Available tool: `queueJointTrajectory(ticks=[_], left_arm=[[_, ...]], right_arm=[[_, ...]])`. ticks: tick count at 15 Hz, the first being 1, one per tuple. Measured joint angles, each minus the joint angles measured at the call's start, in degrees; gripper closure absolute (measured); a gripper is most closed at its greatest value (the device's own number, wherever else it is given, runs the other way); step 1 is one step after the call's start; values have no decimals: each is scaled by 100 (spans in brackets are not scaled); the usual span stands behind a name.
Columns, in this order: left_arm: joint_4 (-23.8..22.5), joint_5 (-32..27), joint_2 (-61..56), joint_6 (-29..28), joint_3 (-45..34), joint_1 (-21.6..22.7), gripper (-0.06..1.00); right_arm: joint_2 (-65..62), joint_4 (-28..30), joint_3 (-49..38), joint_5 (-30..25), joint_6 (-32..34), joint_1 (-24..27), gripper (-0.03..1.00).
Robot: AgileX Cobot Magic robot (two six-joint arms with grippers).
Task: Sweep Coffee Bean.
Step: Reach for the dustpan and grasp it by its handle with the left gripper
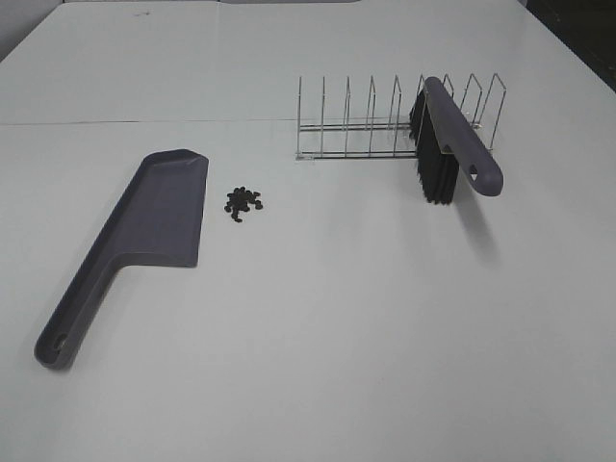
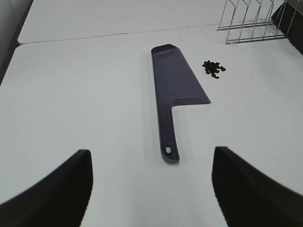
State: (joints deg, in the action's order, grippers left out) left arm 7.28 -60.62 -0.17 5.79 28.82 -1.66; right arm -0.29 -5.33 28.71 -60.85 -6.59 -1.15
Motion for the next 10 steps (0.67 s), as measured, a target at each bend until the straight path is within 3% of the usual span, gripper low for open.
queueJointTrajectory(ticks=[10], left_arm=[[0,0,0,0,0,0,27]], right_arm=[[0,0,0,0,0,0,33]])
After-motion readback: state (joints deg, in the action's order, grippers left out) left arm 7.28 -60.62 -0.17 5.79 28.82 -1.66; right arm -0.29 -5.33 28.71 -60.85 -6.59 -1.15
